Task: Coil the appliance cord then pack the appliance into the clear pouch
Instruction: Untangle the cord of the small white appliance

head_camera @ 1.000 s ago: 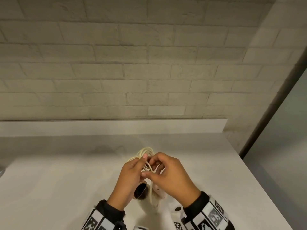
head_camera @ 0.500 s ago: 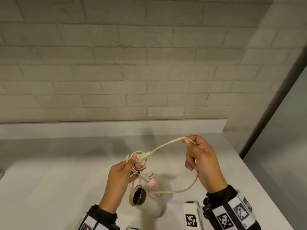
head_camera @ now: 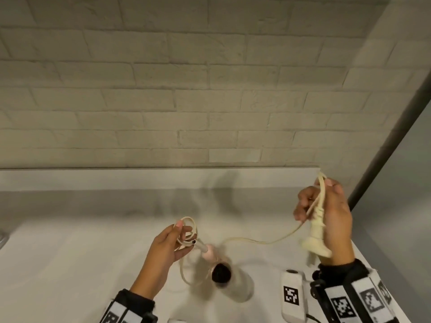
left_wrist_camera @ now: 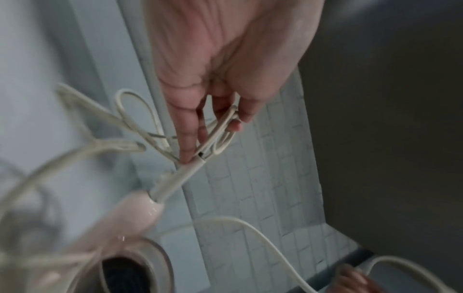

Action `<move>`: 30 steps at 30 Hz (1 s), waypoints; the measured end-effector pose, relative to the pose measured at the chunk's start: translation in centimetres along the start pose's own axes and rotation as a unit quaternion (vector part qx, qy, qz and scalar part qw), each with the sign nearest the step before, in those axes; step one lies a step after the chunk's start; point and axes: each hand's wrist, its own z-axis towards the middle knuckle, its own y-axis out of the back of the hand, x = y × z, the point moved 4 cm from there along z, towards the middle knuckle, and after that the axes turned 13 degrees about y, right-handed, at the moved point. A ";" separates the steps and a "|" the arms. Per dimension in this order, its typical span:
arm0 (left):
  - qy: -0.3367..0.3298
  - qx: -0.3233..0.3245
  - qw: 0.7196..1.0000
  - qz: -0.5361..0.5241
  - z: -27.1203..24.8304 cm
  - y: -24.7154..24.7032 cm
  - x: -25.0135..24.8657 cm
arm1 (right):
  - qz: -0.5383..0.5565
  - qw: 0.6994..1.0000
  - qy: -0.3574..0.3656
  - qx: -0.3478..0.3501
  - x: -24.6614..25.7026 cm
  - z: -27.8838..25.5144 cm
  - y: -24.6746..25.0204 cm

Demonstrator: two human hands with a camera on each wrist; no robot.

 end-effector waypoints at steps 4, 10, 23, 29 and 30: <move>0.007 0.058 0.998 0.011 -0.1 -1.5 -0.6 | -0.108 0.994 -0.026 0.020 -1.4 -1.1 -1.1; -0.130 -0.003 0.954 0.269 0.0 -1.8 -2.3 | -0.047 0.978 -0.143 0.145 -1.1 -3.6 -2.8; -0.125 -0.104 0.955 0.249 4.2 -1.1 -6.0 | -0.316 0.618 -0.431 0.576 -6.0 -11.2 4.2; -0.104 -0.062 0.969 0.214 4.4 -0.5 -5.9 | -0.494 0.551 -0.403 0.538 -7.8 -9.2 9.9; -0.100 -0.047 0.972 0.207 4.3 -0.7 -5.8 | -0.537 0.544 -0.373 0.526 -7.9 -8.8 10.1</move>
